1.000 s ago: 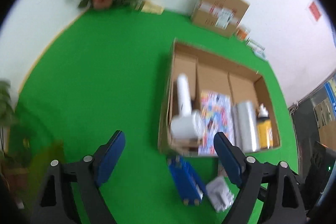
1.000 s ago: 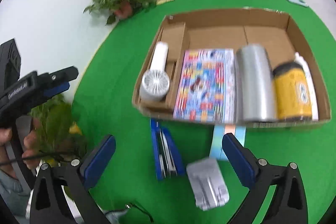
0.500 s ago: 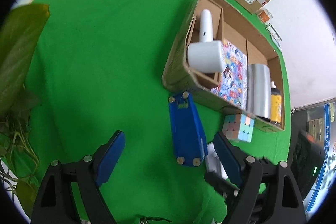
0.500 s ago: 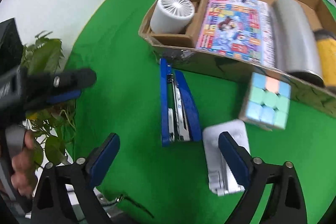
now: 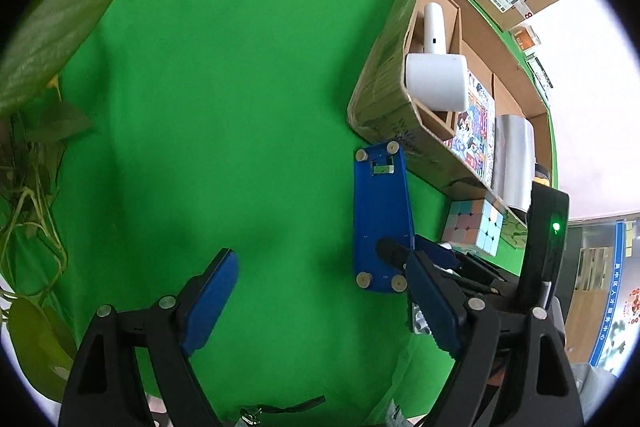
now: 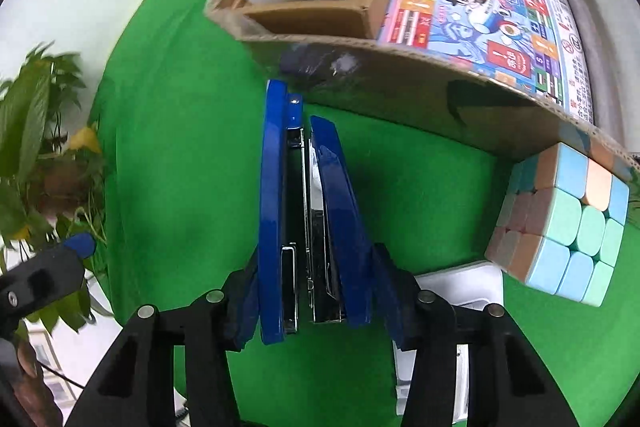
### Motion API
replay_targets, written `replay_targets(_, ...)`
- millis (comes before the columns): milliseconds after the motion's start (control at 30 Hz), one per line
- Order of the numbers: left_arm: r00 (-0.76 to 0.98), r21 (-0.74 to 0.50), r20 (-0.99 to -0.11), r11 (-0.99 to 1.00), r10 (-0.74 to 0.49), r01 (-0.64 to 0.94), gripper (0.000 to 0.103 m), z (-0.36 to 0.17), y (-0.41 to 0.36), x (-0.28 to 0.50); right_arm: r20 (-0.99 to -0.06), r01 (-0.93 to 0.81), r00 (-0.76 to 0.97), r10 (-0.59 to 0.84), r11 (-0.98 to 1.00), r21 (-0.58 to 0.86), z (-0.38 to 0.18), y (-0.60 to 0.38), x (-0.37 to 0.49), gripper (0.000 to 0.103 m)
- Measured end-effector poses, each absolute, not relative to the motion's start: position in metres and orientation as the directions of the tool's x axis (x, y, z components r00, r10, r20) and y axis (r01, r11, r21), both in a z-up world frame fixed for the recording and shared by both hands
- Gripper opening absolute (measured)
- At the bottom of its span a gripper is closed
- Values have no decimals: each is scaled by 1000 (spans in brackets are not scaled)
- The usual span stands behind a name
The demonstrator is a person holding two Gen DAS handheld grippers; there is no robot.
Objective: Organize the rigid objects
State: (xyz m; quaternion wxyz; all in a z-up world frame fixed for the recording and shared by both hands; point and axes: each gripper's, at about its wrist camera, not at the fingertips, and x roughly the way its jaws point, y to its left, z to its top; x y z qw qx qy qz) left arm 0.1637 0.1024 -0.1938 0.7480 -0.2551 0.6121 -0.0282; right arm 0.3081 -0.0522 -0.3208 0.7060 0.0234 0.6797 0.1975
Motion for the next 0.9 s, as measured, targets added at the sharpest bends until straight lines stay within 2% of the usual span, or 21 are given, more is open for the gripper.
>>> replay_targets(100,234,-442,-892,852,-386,-280,85,-201,105,166,-951,-266,-14,309,915,302,-320,-41,294,44)
replay_targets(167,215,-474,-879,833,-427,-284,85,-208,105,165,-936,-269,-45,349,898,348,-319,-36,278,40)
replay_targets(233,185,-512,-859,810,-477,-286,85,-218,104,166,-897,-265,-74,435,859,438,-313,-31,258,39)
replay_targets(300,149,-531,-847,797,-510,-287,85,-230,100,166,-870,-244,-108,481,836,492,-314,-25,243,50)
replay_targets(333,127,-529,-848,800,-515,-283,85,-236,96,166,-863,-243,-110,493,829,505,-314,-23,236,70)
replay_targets(367,105,-523,-851,806,-515,-278,85,-242,93,166,-861,-247,-105,498,825,508,-314,-22,229,85)
replay_targets(600,28,-540,-831,793,-556,-283,85,-274,76,167,-903,-267,-32,429,867,421,-324,-27,226,85)
replay_targets(733,31,-557,-819,779,-573,-287,83,-282,72,173,-898,-239,-60,436,867,437,-338,-26,225,84)
replay_targets(833,38,-553,-825,791,-564,-261,81,-280,71,176,-896,-271,-45,441,858,436,-335,-17,220,78)
replay_targets(900,30,-554,-824,792,-566,-257,80,-279,71,175,-893,-271,-41,449,855,443,-333,-14,220,66)
